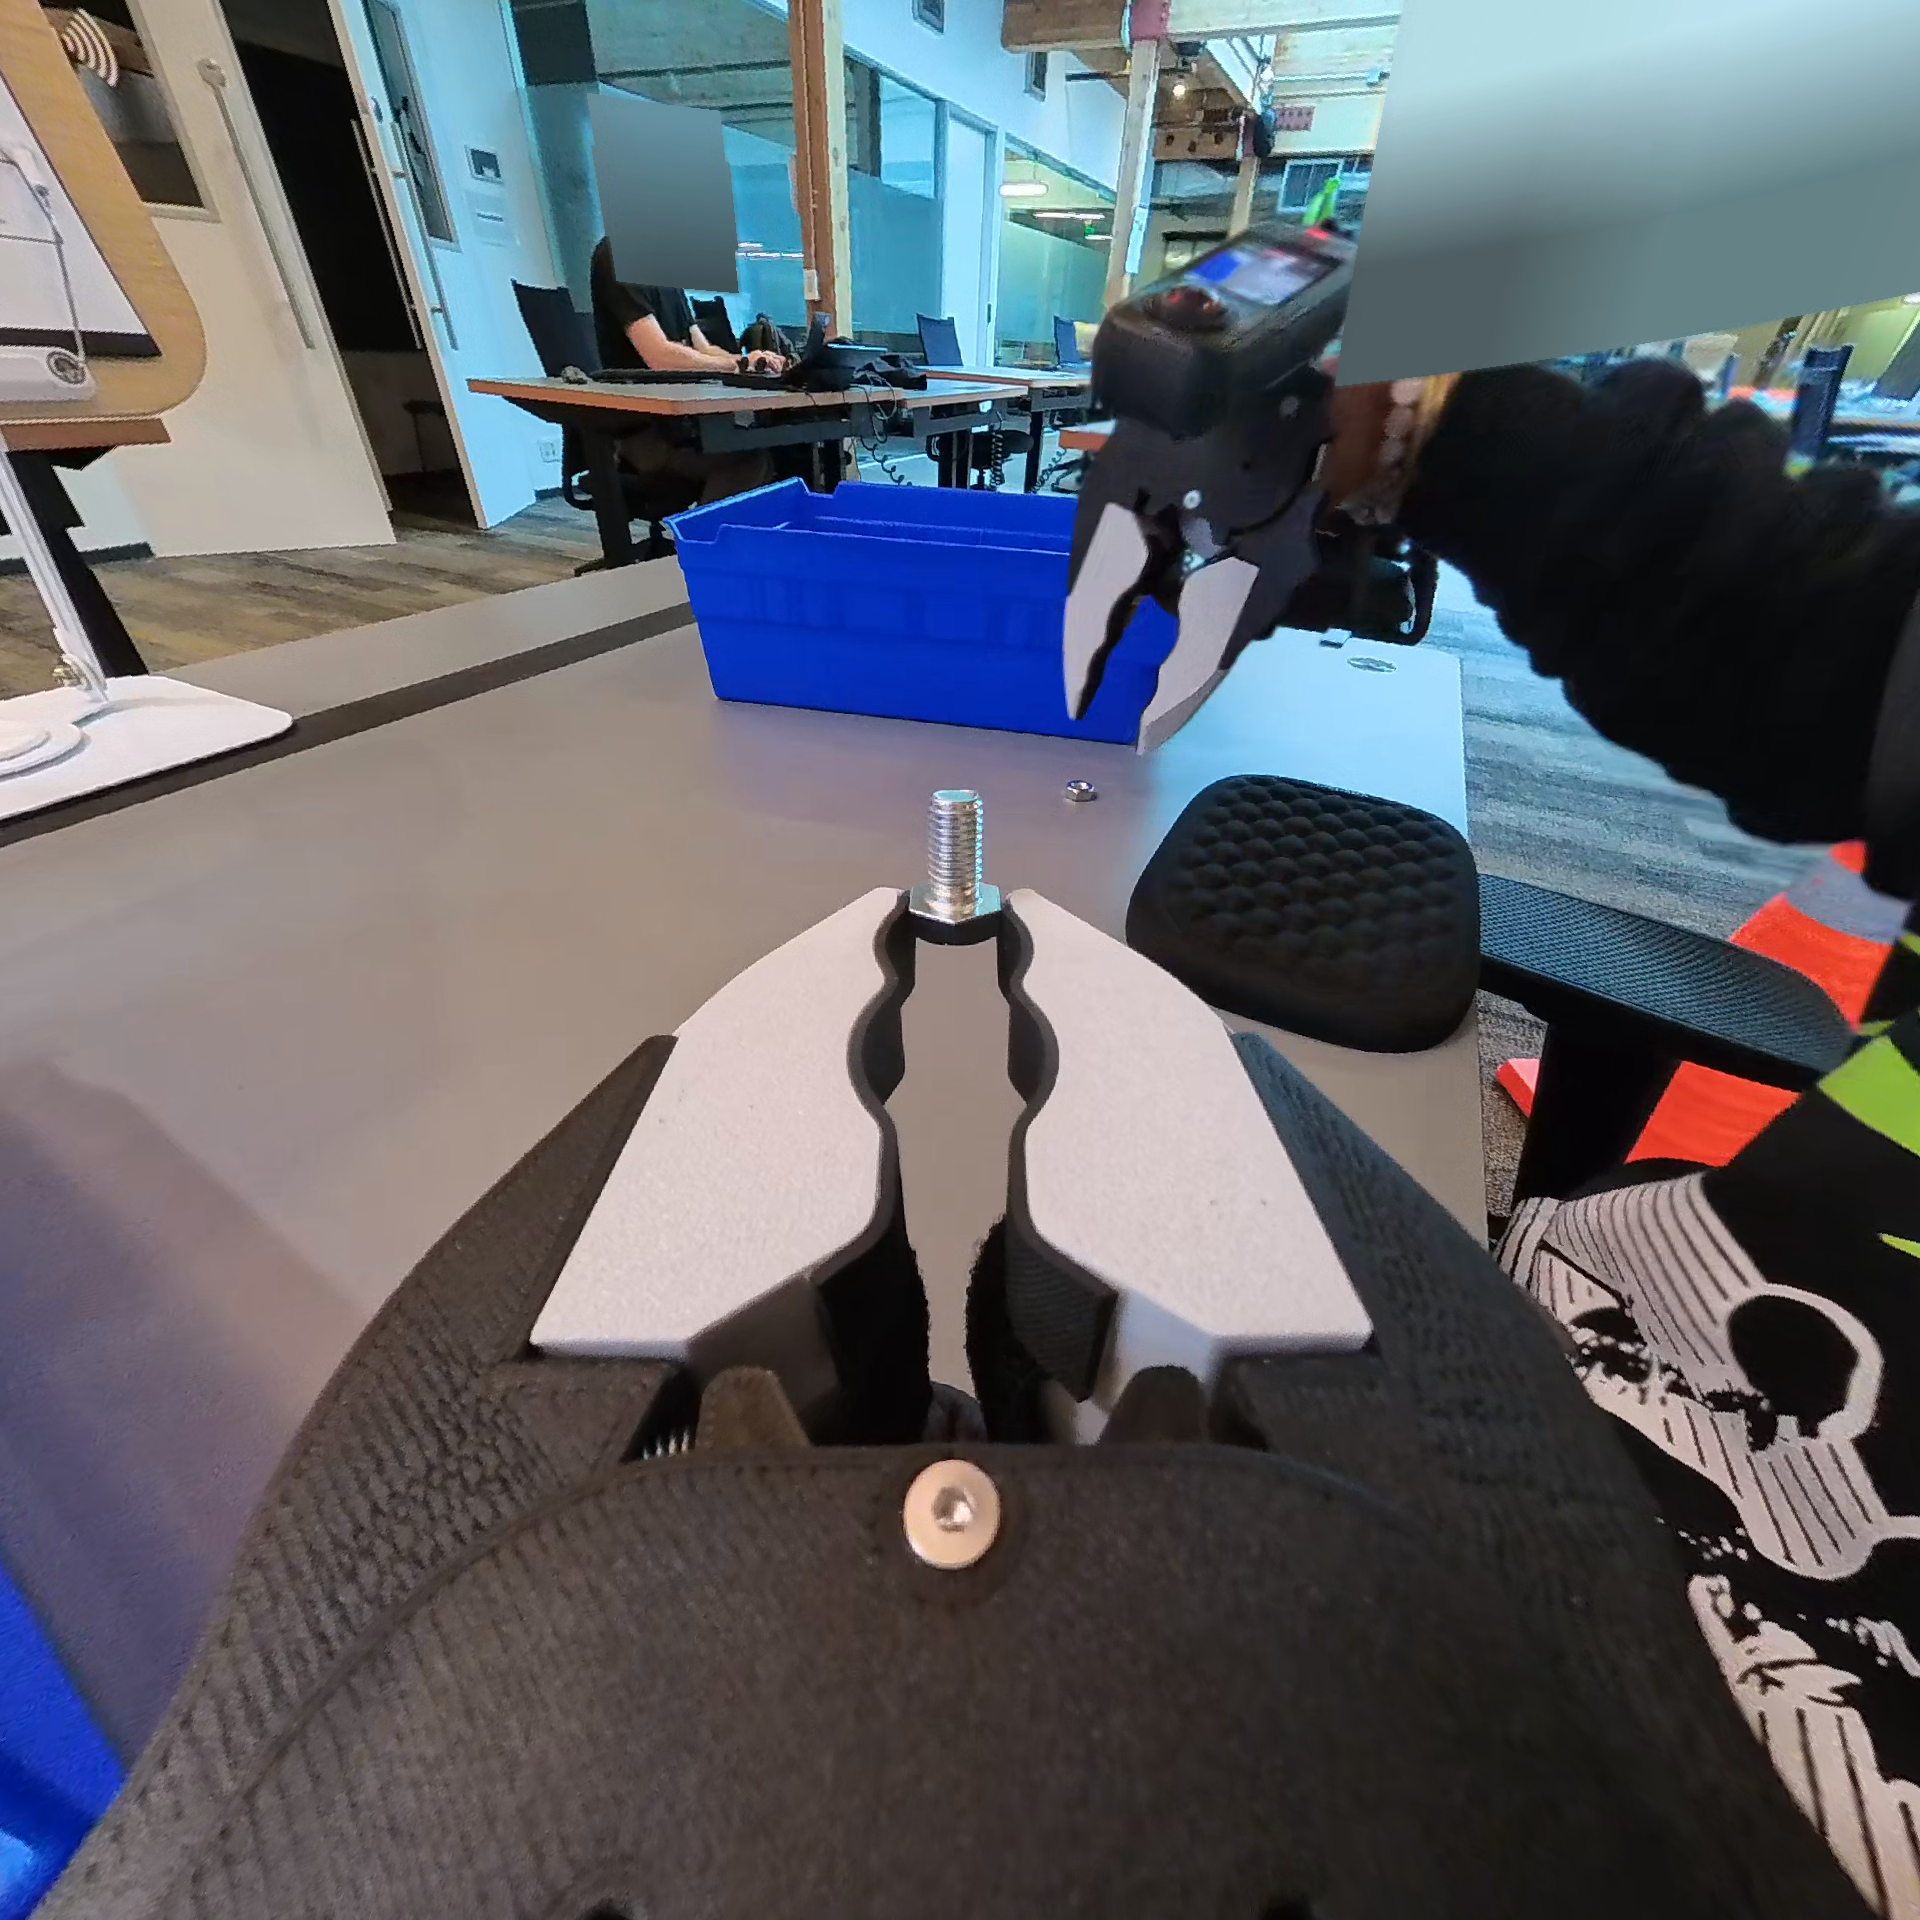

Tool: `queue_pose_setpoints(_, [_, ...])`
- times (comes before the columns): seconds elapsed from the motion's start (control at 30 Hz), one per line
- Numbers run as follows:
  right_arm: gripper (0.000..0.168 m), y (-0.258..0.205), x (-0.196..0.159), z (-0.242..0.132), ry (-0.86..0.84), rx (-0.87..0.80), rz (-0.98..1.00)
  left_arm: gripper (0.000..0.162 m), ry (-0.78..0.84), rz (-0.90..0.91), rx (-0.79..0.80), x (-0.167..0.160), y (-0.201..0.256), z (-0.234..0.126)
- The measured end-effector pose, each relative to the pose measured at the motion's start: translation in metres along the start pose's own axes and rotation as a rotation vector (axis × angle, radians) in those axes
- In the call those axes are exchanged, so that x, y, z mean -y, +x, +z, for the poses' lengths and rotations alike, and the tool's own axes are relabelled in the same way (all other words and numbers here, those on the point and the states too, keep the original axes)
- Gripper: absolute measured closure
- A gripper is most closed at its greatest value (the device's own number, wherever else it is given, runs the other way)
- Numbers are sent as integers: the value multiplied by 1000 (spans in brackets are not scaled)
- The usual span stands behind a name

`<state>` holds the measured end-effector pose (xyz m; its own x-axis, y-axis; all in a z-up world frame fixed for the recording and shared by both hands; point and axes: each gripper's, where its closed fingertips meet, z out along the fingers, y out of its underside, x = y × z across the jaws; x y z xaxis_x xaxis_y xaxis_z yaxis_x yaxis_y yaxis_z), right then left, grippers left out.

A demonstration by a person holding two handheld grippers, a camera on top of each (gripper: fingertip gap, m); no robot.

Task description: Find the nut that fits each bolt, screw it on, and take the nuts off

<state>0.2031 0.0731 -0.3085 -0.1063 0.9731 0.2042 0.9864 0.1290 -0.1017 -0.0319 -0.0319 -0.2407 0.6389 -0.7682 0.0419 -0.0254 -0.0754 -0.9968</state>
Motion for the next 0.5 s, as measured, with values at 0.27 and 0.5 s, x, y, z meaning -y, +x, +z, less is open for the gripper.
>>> queue_pose_setpoints(0.27, [139,0,-5,22,-152,177,-221,147,-1,-3,-5,0,0,0])
queue_pose_setpoints(0.5, [143,4,-9,29,-175,170,-255,147,1,-5,-11,0,1,0])
